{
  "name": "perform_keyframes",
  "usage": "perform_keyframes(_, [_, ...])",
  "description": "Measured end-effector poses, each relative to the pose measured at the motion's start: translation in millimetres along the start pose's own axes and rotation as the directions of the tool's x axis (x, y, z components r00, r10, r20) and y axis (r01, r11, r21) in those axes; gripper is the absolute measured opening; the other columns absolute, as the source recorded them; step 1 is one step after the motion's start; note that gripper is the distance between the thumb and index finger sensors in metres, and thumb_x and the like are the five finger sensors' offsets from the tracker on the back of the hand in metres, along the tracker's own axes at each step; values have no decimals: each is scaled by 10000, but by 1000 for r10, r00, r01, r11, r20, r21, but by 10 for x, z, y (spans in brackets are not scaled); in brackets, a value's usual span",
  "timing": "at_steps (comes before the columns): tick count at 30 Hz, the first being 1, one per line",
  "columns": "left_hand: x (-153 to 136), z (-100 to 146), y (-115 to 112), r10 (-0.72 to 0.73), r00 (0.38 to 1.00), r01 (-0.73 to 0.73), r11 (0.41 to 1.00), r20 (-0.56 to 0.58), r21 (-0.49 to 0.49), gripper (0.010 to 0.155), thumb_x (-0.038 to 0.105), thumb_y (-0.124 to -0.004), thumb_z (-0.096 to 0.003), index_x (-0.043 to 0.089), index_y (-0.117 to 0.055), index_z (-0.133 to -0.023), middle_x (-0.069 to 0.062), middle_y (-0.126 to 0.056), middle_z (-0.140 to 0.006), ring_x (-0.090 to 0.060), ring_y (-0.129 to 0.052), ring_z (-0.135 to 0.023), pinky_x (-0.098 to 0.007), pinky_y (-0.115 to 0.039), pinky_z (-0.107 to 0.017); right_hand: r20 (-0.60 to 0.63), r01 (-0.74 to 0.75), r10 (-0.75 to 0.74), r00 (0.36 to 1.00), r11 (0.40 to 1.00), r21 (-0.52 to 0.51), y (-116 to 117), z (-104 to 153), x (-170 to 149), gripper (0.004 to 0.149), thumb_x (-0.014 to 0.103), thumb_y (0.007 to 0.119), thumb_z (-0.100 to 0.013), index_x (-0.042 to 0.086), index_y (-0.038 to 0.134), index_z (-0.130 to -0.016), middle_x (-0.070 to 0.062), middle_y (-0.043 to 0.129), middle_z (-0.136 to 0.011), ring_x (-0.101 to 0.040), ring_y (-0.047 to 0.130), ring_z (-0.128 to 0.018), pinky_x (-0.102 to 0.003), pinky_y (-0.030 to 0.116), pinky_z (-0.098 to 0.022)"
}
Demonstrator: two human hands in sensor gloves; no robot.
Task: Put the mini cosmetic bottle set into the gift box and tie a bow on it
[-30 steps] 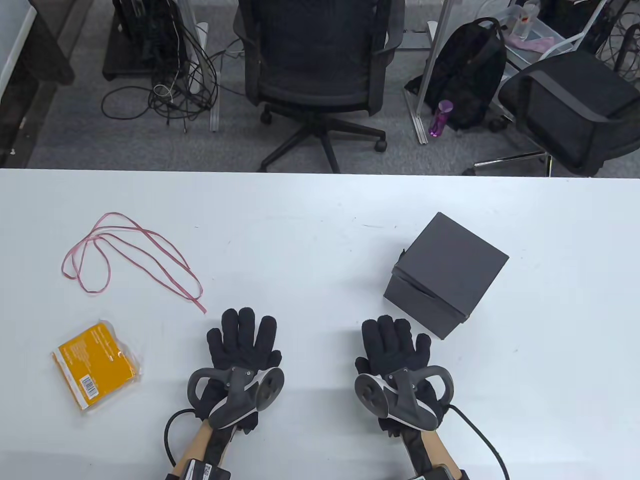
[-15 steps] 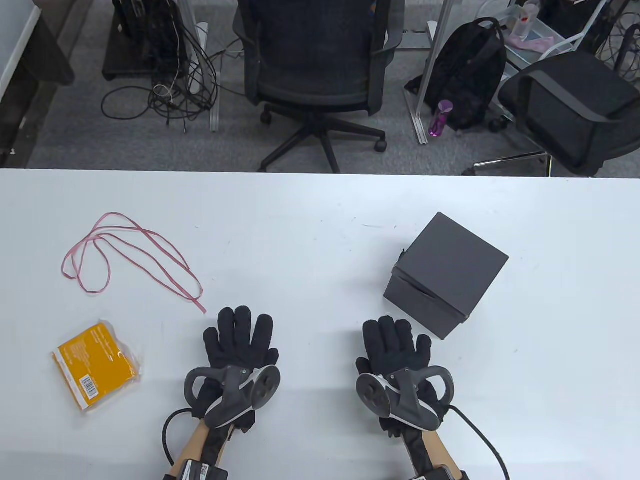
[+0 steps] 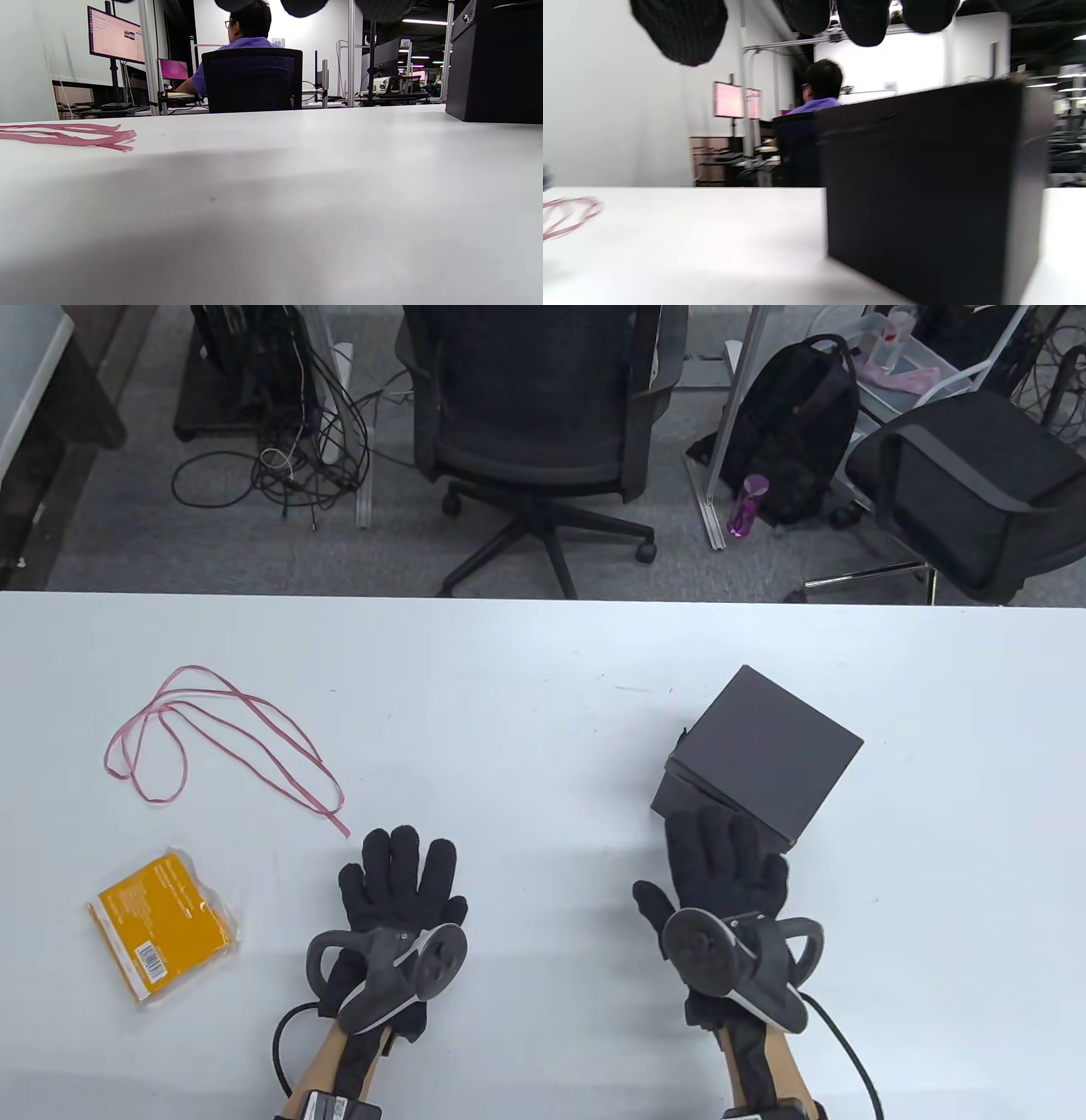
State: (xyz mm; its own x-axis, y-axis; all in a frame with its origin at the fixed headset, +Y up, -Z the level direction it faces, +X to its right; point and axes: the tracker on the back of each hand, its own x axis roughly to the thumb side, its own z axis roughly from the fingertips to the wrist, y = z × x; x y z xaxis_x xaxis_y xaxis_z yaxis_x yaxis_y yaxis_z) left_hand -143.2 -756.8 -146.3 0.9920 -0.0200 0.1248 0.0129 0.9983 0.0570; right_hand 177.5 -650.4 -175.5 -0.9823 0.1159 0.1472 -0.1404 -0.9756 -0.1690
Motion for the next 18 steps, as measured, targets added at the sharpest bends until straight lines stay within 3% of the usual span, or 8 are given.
perform_keyframes(3, [-9,-12,11,-27,1000,27,1000,-4,4,707,530,-568,-583,213,-390,-1189,-263,-349,-1199,-595,-404,-1085,-747,-513,-732,-87,-24,29,996,998,56,-46,-297,-320,999,573,735,-518,41,223,-1190,-380,200,-1181,-698,180,-975,-886,306,-608])
perform_keyframes(7, [-38,-20,12,-40,999,40,999,-20,-9,712,532,-569,-582,214,-383,-1191,-263,-346,-1200,-596,-402,-1085,-748,-513,-732,-187,69,-17,982,957,280,121,-589,-673,1082,620,725,-490,82,72,-1163,-380,11,-1141,-710,76,-941,-883,286,-619])
perform_keyframes(13, [-87,-27,18,-34,998,33,999,-44,-19,710,532,-570,-582,216,-387,-1191,-264,-343,-1201,-596,-399,-1086,-749,-512,-733,-210,97,-21,978,928,360,371,-672,-760,1061,587,744,-497,107,60,-1151,-364,-54,-1110,-743,85,-920,-873,318,-636])
perform_keyframes(18, [-83,-31,30,-48,998,47,999,-44,-23,710,532,-571,-581,216,-389,-1191,-264,-343,-1201,-596,-400,-1087,-748,-515,-733,-167,84,-34,985,949,303,427,-679,-672,1009,540,755,-513,112,106,-1156,-369,-18,-1115,-779,190,-911,-857,361,-640])
